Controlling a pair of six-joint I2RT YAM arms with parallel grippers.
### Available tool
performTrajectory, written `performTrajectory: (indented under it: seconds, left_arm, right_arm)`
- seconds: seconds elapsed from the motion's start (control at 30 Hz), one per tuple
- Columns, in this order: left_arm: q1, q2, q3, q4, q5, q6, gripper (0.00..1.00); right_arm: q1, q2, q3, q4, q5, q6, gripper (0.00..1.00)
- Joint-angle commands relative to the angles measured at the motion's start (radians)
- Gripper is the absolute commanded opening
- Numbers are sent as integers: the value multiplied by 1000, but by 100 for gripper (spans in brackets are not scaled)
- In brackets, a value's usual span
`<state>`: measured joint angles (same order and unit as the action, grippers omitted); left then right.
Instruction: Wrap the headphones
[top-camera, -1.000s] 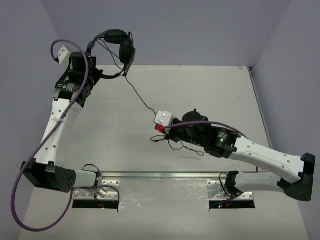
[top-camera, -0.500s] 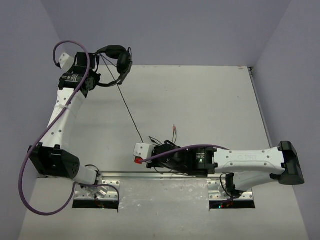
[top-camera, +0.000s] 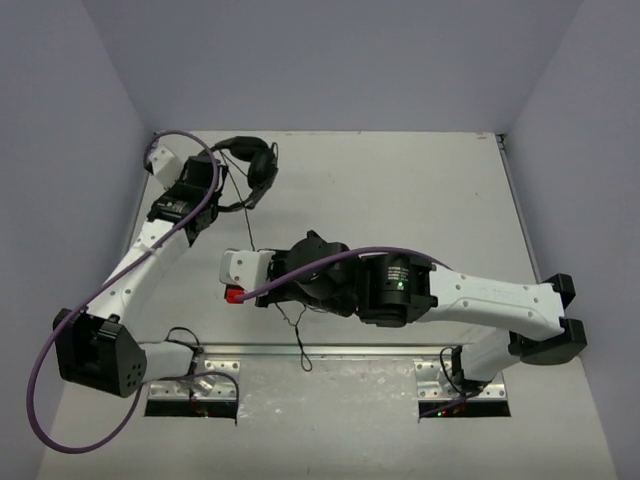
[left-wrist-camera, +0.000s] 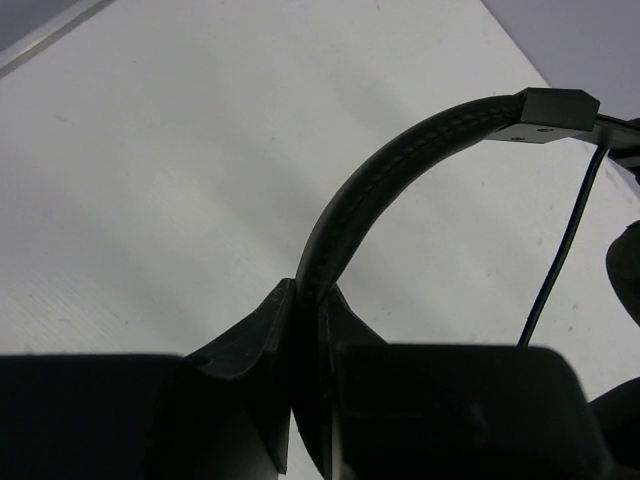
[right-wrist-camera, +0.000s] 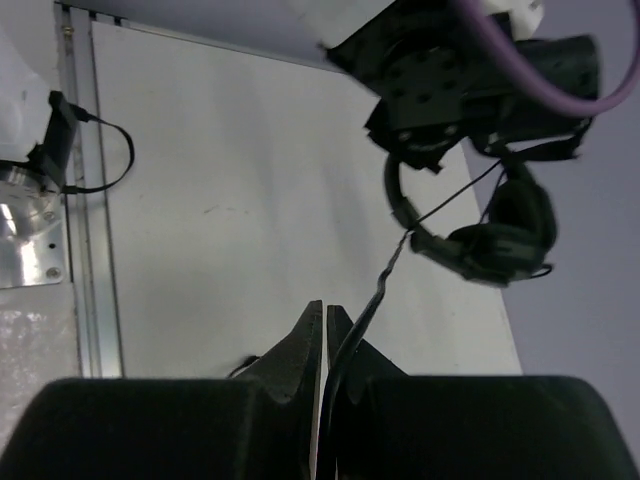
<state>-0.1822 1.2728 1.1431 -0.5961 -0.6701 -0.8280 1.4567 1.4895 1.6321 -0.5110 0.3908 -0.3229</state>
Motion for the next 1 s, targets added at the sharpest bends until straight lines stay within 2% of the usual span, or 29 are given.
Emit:
performTrajectory:
  seconds: [0.0,0.13,0.17,0.2,0.23,0.3,0.33,0.4,0.5,0.57,0.67,0.8,0.83,0.97]
  left_arm:
    - [-74,-88,-103,318,-51,110,0]
    - [-108,-192,-265,446,140,234,0]
    - [-111,-214,-293,450,247,246,0]
    - [-114,-231,-313,421,304,251,0]
    - [-125,-262,-315,319,367,238,0]
    - [-178,-309,-321,187,382,266,0]
    - [-215,-328,-318,149,336,262,0]
    - [-311,-371,-284,108,355,286,0]
    - [-349,-343,-214,-54,366,409,0]
    - [-355,-322,-200,-103,395,460,0]
    - [-396,-306,-200,-120,446,516,0]
    - [-523,-282,-186,-102,467,544,0]
    - [-536,-292,-190,-87,519,550,0]
    - [-571,-375,-184,-70,556,575,0]
  right_arm:
    - [-43,14,142,-67,42,-198,1]
    - [-166,-15,121,-18,45,-283,1]
    - [-186,-27,103,5,48,-307,1]
    - [-228,-40,62,55,52,-359,1]
    - [-251,-63,45,80,56,-378,1]
    - [-324,-78,26,107,40,-403,1]
    - [-349,-90,26,112,17,-406,1]
    - [-415,-103,9,135,-12,-426,1]
    - [-475,-106,-9,172,-15,-481,1]
    - [-502,-95,-8,183,-18,-499,1]
    - [-581,-78,14,193,-67,-487,1]
    - [-712,-55,0,222,-116,-450,1]
    - [-734,-52,-11,233,-125,-441,1]
    - [-850,-35,-86,285,-208,-357,1]
